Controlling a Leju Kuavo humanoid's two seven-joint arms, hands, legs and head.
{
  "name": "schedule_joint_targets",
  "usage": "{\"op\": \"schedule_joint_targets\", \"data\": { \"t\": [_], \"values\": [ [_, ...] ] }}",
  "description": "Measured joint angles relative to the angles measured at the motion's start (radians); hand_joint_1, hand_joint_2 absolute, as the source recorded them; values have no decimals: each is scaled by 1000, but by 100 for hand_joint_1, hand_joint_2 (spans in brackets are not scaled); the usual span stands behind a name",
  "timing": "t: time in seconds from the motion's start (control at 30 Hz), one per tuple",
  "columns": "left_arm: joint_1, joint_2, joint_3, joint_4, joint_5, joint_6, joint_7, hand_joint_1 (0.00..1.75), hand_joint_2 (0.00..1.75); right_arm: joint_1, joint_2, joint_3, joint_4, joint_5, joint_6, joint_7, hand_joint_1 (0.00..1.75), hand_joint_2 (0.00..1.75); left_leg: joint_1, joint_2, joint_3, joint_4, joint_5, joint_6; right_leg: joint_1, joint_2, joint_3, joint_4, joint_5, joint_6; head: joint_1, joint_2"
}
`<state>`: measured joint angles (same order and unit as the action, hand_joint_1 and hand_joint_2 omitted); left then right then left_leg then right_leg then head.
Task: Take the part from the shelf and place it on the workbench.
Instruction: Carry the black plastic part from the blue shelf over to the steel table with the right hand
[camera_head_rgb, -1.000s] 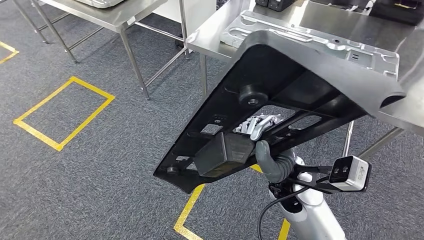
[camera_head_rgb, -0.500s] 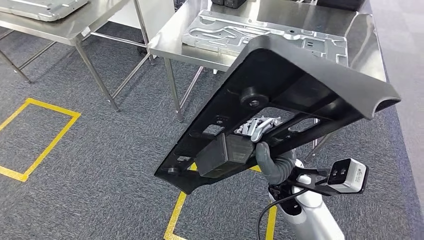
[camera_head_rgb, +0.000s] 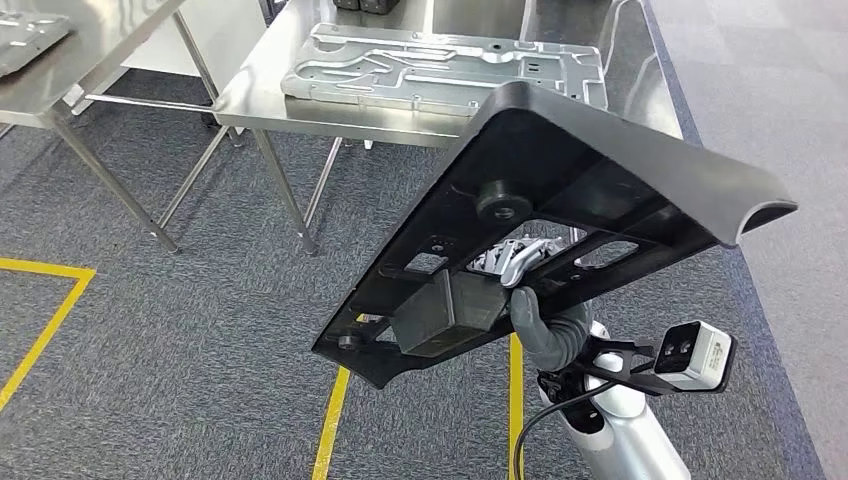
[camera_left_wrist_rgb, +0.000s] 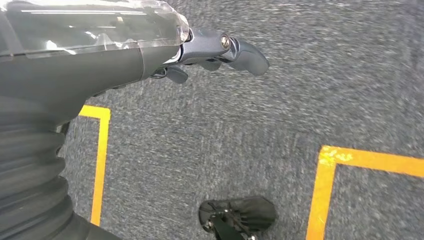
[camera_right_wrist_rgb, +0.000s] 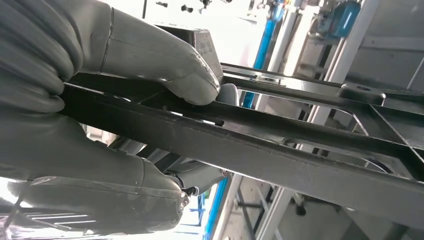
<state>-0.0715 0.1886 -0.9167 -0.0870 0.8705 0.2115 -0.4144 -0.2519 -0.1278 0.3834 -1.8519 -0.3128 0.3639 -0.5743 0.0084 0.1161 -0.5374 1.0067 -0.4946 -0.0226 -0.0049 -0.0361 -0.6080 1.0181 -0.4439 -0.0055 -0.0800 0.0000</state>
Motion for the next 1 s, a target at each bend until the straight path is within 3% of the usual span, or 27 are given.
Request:
{"op": "schedule_joint_targets", "data": {
  "t": [0.07,0.1,0.17,0.2,0.23,0.27,0.33,0.37,0.47,0.53,0.6,0.67,0.7,0.73,0.8,0.87,0.9,1.0],
  "values": [
    [-2,-1,0,0,0,-1,-2,0,175,-5,1,0,0,3,-1,5,175,175,5,-48,-22,56,-40,-9,-4,20,2,-5,5,-11,0,0],
    [-1,-1,0,0,0,-2,-3,0,175,-7,1,0,0,8,-3,9,175,175,7,-78,-48,115,-72,-11,-4,28,1,-5,5,-16,0,0],
    [6,-1,0,0,0,-2,-3,0,175,-8,3,0,0,21,-10,17,175,175,7,-104,-114,247,-125,-12,-2,46,1,-5,5,-21,0,0],
    [9,-1,0,0,0,-2,-2,0,175,-8,3,0,0,27,-14,19,175,175,7,-107,-135,284,-129,-12,-1,56,1,-4,5,-21,0,0],
    [9,-1,0,0,0,-2,-1,0,175,-7,3,0,0,31,-17,20,175,175,7,-108,-140,282,-113,-10,0,64,2,-3,5,-21,0,0],
    [9,-1,0,0,0,-2,0,0,175,-7,3,0,0,32,-18,20,175,175,7,-109,-126,240,-79,-7,1,71,3,-1,4,-20,0,0],
    [7,0,1,0,0,-5,2,0,175,-7,4,0,0,33,-18,19,175,175,5,-119,-70,102,-5,3,3,81,3,2,1,-16,0,0],
    [6,1,1,0,0,-7,4,0,175,-7,4,0,0,33,-19,17,175,175,4,-125,-48,50,15,9,4,85,3,4,1,-11,0,0],
    [6,2,3,0,0,-18,8,0,175,-6,5,1,-1,39,-19,13,175,175,0,-131,-34,10,25,23,4,91,0,3,2,6,0,0],
    [4,2,4,0,0,-25,9,0,175,-4,5,1,-3,44,-20,12,175,175,3,-126,-31,1,32,36,3,78,-6,17,-10,17,0,0],
    [3,1,4,0,0,-32,9,0,175,-4,5,1,-7,48,-23,10,175,175,6,-120,-29,-6,35,47,1,56,-44,100,-60,25,0,0],
    [4,1,4,0,0,-37,9,0,175,-2,5,1,-8,51,-27,8,175,175,5,-117,-29,-6,30,51,-3,47,-110,233,-118,31,0,0],
    [5,1,4,0,0,-38,9,0,175,0,5,1,-8,53,-30,8,175,175,5,-115,-27,-5,27,51,-5,46,-133,276,-125,34,0,0],
    [5,1,4,0,0,-39,9,0,175,2,5,1,-8,55,-32,8,175,175,5,-113,-25,-5,22,49,-7,44,-138,285,-114,36,0,0],
    [6,0,4,0,0,-40,8,0,175,4,5,1,-8,60,-35,4,175,175,5,-110,-12,-4,12,44,-10,37,-86,184,-47,36,0,0],
    [5,-1,4,0,0,-40,7,0,175,5,6,1,-8,63,-36,-3,175,175,2,-106,0,-3,0,34,-7,23,-16,55,-9,29,0,0],
    [5,-1,4,0,0,-40,6,0,175,5,6,1,-8,64,-36,-6,175,175,1,-105,4,-3,-5,28,-5,20,3,20,-8,23,0,0],
    [2,-1,4,0,0,-40,5,0,175,9,6,1,-10,65,-37,-10,175,175,2,-97,19,-8,-20,8,-1,25,20,-1,-25,2,0,0]
  ]
}}
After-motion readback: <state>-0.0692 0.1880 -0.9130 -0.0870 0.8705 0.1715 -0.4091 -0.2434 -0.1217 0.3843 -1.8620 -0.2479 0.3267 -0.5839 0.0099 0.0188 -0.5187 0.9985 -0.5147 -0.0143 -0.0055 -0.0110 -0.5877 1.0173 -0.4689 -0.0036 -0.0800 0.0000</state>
